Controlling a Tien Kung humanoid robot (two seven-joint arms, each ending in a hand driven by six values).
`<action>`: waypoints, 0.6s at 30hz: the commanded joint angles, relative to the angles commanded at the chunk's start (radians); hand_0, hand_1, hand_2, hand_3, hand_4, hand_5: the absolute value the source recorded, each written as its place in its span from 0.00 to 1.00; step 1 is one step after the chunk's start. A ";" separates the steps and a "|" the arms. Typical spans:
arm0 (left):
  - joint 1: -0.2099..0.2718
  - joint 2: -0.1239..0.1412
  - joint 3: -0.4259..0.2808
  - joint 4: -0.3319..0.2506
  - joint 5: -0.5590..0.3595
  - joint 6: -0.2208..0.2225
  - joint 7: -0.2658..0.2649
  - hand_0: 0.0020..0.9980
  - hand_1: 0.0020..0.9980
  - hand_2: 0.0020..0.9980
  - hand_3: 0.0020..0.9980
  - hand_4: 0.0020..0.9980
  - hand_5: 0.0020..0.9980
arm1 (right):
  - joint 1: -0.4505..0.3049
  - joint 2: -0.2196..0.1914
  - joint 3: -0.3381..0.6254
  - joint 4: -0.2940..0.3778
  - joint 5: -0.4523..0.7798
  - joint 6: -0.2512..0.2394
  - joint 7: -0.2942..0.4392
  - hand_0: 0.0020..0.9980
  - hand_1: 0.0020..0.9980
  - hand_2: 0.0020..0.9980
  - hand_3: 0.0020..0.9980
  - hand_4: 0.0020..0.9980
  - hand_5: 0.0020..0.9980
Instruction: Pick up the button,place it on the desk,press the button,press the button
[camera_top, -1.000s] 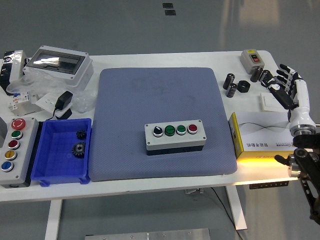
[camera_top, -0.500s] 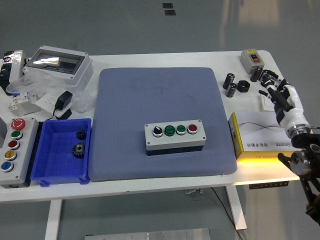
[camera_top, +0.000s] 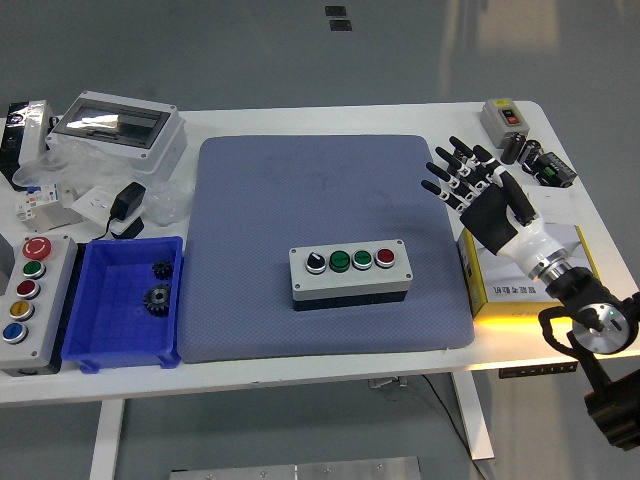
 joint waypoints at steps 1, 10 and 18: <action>0.000 0.000 0.001 0.000 0.000 0.000 0.000 0.66 0.63 0.62 0.70 0.81 0.25 | 0.000 0.000 0.001 -0.001 0.037 0.028 -0.001 0.29 0.42 0.88 0.55 0.75 0.42; 0.003 -0.003 0.002 0.000 -0.001 -0.001 0.000 0.66 0.63 0.62 0.70 0.82 0.25 | -0.002 0.003 0.008 -0.016 0.205 0.119 -0.005 0.14 0.25 0.83 0.25 0.88 0.62; 0.003 -0.003 0.001 0.000 0.001 -0.001 0.000 0.66 0.63 0.62 0.70 0.82 0.25 | -0.004 0.007 0.012 -0.015 0.209 0.121 -0.009 0.13 0.23 0.83 0.23 0.88 0.62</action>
